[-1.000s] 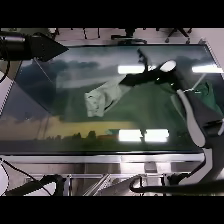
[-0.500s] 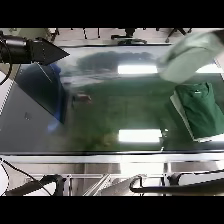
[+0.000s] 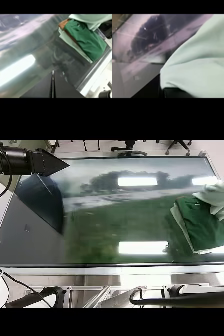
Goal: Fold the shirts.
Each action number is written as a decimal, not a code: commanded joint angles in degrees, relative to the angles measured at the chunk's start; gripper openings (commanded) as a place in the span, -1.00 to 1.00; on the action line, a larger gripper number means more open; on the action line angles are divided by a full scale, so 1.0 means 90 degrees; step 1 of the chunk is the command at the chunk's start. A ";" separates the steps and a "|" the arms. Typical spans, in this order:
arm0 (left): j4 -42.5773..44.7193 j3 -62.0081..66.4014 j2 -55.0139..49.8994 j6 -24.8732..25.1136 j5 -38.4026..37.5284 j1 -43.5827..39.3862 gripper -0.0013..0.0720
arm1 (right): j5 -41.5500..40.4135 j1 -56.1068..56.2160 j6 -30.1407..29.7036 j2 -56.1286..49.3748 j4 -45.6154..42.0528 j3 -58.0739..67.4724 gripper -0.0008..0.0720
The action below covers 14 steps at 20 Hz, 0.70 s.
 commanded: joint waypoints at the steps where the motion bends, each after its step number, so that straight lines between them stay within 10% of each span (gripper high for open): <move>1: 0.0005 0.0000 -0.0005 -0.0005 0.0032 0.0005 -0.93 | 0.0085 -0.0124 0.0095 0.0112 0.0015 0.0005 -0.93; 5: 0.0017 0.0000 -0.0005 -0.0002 -0.0029 0.0005 -0.93 | -0.1615 -0.0083 -0.0202 -0.0083 0.1073 -0.0010 -0.93; 10: 0.0056 0.0000 -0.0005 0.0049 0.0340 0.0005 -0.93 | -0.4442 0.0736 -0.2725 -0.1001 0.4337 0.0070 -0.93; 14: 0.0051 0.0000 -0.0027 0.0182 0.1081 0.0002 -0.93 | -0.4029 0.1341 -0.3597 -0.1870 0.4204 0.0282 -0.93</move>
